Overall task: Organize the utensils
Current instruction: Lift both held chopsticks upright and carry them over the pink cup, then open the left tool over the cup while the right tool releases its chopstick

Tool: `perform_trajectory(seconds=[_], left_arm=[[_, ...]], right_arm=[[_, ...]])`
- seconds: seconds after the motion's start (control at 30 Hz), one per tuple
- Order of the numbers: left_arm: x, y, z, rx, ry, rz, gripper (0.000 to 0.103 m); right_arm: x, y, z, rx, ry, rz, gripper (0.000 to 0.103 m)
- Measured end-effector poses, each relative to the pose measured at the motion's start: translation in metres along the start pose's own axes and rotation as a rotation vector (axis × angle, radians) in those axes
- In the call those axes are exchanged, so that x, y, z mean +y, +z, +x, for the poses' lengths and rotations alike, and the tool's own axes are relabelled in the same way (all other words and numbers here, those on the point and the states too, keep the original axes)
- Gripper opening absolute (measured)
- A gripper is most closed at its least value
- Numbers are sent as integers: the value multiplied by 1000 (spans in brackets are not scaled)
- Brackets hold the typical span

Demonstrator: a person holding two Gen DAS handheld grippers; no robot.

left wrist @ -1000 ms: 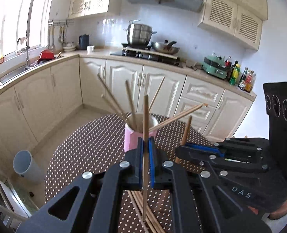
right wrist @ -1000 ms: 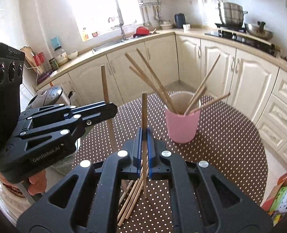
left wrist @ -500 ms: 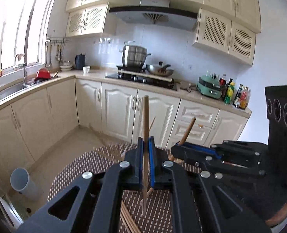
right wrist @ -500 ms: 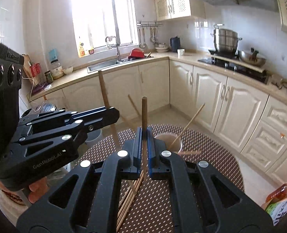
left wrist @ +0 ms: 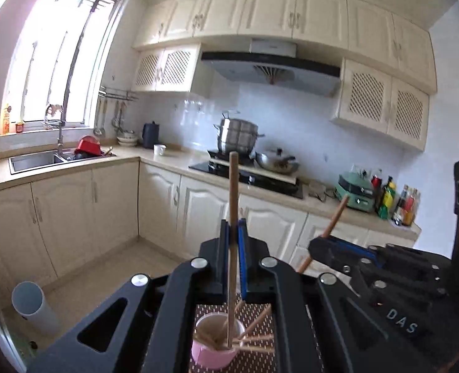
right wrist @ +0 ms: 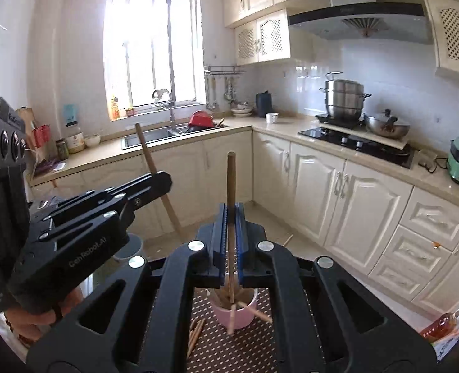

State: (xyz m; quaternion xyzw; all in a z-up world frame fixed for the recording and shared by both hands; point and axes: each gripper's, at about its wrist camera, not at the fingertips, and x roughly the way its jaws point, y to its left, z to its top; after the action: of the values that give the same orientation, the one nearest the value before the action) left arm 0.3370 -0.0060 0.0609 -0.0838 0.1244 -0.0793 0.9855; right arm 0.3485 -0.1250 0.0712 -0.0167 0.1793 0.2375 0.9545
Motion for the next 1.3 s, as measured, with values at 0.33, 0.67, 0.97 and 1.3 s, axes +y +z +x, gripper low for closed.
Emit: perform_trajectory(seconds=[0.33,0.67,0.97,1.3], left_arm=[[-1,-41,41,34,13,14,6],[-2,-75,46,88,22,89,6],[-4,-89,37,95,46,150,7],[-4,-99,41,196,37,188,7]], right_arm=[[-21,-24,24,20,-2,32,5],[-18,-53,44,110,-2,44,6],[-18,-79,60,169,-16,57,6],[-19,-94,66,191,-37,84,7]])
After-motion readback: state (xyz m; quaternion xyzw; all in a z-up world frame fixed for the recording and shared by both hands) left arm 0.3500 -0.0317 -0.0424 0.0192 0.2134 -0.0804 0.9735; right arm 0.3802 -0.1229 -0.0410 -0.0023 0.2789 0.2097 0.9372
